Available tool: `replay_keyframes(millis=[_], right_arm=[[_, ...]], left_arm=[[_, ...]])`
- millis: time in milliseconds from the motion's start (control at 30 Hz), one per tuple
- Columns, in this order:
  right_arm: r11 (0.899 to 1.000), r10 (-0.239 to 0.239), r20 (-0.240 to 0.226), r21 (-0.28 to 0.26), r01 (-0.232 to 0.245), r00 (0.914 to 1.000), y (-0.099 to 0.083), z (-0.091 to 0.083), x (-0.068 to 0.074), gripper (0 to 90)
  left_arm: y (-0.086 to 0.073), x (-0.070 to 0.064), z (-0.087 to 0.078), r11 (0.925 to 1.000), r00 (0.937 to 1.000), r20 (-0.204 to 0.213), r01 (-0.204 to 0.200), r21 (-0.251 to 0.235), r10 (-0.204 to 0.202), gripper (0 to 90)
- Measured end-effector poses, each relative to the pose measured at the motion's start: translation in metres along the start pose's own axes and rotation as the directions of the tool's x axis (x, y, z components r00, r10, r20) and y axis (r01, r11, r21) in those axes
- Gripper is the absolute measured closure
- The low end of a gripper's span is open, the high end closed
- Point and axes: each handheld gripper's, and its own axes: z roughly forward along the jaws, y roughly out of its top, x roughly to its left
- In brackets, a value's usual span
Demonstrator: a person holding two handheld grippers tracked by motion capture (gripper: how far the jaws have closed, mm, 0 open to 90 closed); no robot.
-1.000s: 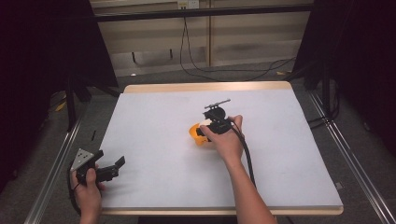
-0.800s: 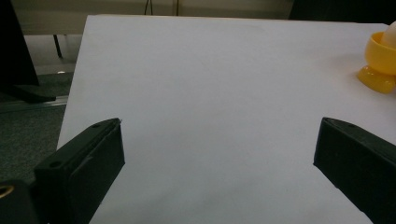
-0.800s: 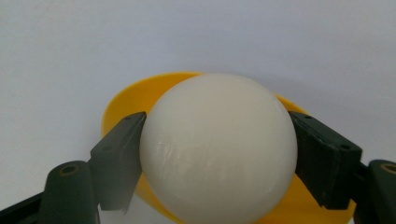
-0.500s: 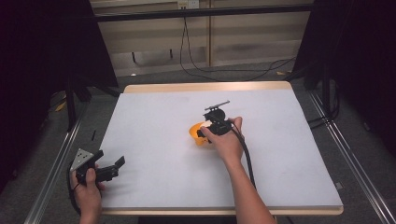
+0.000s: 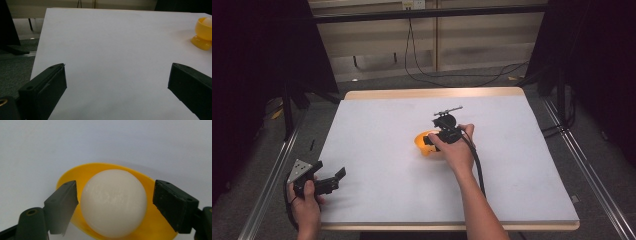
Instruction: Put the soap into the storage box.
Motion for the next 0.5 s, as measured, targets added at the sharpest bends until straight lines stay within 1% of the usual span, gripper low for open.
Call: replay_keyframes(millis=[300, 500], right_arm=[[0.999, 0.006, 0.002, -0.038, -0.006, 1.0, 0.001, -0.016, -0.007, 17.0], [0.998, 0.009, 0.001, -0.062, -0.009, 1.0, 0.0, -0.026, -0.016, 15.0]], left_arm=[[0.0, 0.0, 0.0, 1.0, 1.0, 0.001, -0.001, 0.001, 0.001, 1.7], [0.0, 0.0, 0.0, 1.0, 1.0, 0.0, -0.006, 0.005, 0.006, 1.7]])
